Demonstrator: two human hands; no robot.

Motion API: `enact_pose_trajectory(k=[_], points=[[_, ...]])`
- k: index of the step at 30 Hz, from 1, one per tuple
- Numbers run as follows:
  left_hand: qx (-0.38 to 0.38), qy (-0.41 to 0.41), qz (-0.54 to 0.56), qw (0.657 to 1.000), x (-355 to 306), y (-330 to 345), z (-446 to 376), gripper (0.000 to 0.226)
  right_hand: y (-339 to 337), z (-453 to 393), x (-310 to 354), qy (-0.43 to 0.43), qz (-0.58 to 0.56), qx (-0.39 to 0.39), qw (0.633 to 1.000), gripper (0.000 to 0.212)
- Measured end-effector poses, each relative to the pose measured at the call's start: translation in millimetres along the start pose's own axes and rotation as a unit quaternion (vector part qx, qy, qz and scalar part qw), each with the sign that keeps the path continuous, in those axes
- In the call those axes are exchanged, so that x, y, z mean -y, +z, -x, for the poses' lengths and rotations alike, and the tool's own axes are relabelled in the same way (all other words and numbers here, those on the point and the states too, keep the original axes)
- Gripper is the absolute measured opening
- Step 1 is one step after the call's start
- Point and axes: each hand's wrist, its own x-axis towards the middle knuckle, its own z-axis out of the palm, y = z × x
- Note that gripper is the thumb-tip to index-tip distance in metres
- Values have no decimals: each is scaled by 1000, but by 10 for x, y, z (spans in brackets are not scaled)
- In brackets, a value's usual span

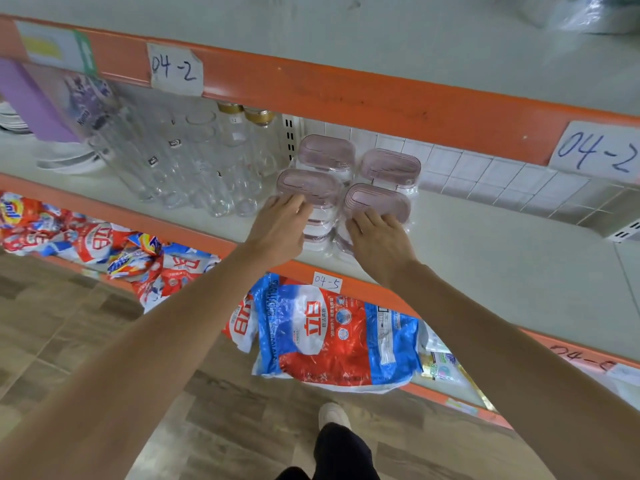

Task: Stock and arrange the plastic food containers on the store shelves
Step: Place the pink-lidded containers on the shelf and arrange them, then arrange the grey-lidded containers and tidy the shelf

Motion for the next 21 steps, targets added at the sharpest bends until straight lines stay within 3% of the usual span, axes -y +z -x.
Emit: enact_pose_trajectory(k=[6, 15, 21], points=[[66, 42, 9, 997, -34, -581, 296, 26, -453, 228, 55, -53, -61, 44, 996, 46], [105, 114, 18, 988, -159, -1541, 600, 23, -1213, 795, -131, -14, -151, 51, 987, 41], [73, 177, 47, 980, -587, -2206, 390, 15, -1786, 1361, -632, 50, -155, 35, 986, 39]])
